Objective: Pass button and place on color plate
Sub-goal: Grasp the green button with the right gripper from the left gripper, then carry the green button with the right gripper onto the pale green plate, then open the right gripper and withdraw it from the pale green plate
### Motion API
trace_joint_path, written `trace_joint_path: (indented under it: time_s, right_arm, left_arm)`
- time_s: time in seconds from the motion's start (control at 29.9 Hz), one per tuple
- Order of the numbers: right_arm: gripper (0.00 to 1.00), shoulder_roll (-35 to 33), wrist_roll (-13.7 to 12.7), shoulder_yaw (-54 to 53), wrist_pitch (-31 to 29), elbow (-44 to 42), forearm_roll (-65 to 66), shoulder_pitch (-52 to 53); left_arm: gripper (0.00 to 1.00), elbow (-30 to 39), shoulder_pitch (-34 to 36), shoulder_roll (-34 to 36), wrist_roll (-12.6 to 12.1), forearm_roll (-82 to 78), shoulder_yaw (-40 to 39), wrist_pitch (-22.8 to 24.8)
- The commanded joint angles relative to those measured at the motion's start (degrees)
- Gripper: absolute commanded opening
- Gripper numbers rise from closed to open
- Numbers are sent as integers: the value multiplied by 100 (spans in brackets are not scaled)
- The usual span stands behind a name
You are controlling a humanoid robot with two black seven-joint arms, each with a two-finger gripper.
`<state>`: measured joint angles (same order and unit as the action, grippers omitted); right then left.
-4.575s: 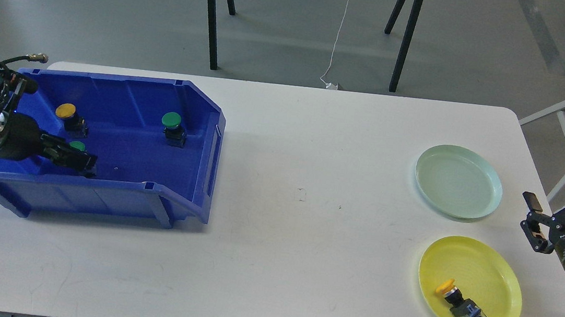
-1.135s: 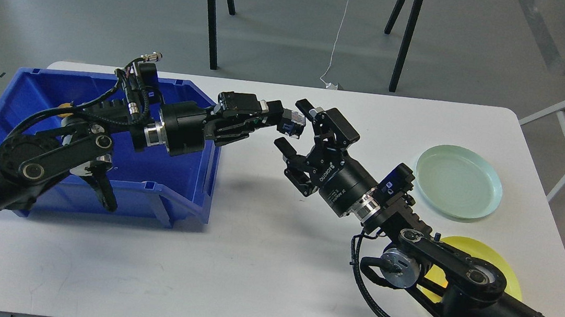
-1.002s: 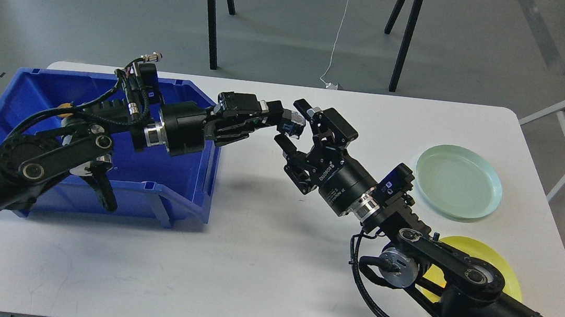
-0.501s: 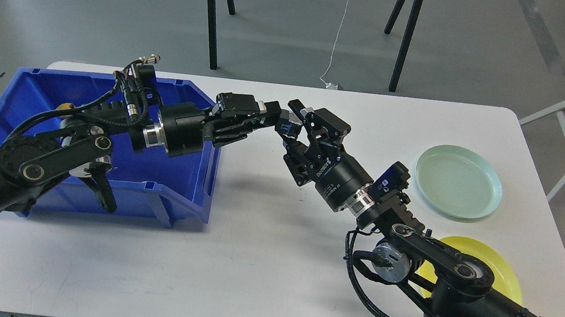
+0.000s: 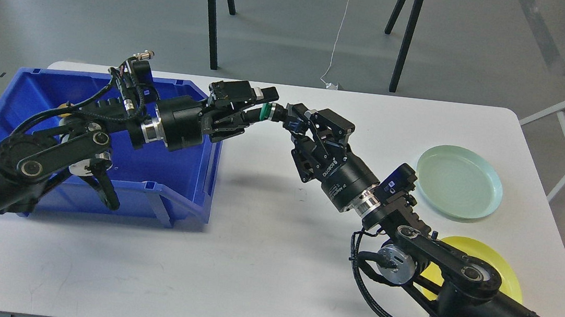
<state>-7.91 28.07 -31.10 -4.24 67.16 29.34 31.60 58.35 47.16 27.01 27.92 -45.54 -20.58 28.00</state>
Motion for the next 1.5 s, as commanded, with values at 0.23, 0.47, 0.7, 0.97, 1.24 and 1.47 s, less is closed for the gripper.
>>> trace_joint_path:
  time_s: [0.23, 0.47, 0.7, 0.97, 1.24, 1.47]
  right_arm:
    - [0, -1431, -7, -862, 221, 175, 81, -699]
    - [0, -2434, -7, -880, 1117, -756, 90, -848]
    - [14, -2602, -7, -583, 1276, -1495, 98, -1007]
    - [65, -2522, -7, -450, 1302, -1759, 81, -1051]
    - [97, -2566, -7, -555, 1241, -1777, -7, -1059]
    - [98, -2891, -7, -1730, 1206, -94, -568, -1182]
  left_arm:
    - [93, -70, -14, -47, 8, 116, -34, 0]
    - [93, -105, -31, -56, 8, 125, -43, 0]
    - [93, -105, -40, -56, 8, 125, -60, 0]
    - [93, -105, -49, -64, 8, 134, -60, 0]
    - [93, -105, -49, -91, 8, 134, -60, 0]
    - [94, -122, -198, -91, 8, 738, -113, 0]
